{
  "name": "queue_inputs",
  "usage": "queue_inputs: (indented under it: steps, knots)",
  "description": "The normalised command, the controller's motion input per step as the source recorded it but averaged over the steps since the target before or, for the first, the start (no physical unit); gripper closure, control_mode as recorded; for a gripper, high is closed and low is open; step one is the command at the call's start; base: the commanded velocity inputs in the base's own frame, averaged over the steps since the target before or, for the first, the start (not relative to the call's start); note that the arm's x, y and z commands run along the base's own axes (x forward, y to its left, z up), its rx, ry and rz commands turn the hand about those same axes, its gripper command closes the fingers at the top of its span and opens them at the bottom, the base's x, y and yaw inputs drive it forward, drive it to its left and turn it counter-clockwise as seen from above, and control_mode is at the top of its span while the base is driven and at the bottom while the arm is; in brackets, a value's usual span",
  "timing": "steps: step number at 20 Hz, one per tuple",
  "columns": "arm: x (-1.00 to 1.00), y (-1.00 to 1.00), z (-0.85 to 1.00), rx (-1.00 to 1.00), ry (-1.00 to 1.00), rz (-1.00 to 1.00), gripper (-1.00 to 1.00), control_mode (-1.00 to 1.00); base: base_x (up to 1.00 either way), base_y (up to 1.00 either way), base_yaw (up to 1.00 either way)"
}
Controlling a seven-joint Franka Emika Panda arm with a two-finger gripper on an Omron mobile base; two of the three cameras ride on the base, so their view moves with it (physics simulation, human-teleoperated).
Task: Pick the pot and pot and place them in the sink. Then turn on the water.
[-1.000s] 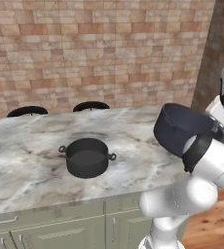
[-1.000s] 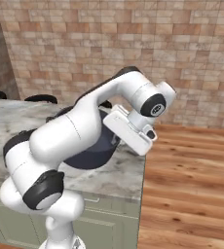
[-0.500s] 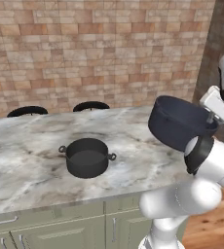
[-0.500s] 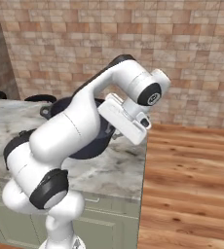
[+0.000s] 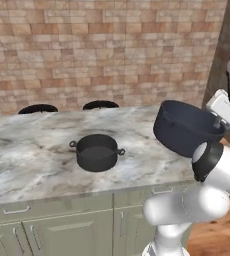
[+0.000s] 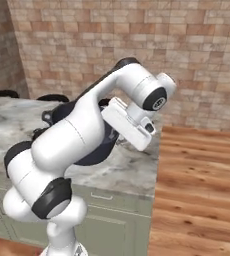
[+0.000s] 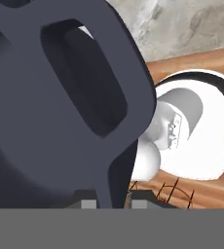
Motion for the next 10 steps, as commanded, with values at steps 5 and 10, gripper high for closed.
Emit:
queue_inputs:
  steps: [5,10]
  knots:
    - [0.00,0.00,0.00,0.00,0.00,0.00,1.00,1.00,-0.56,0.70,0.37]
    - [0.00,0.00,0.00,0.00,0.00,0.00,1.00,1.00,-0.04,0.39,0.35]
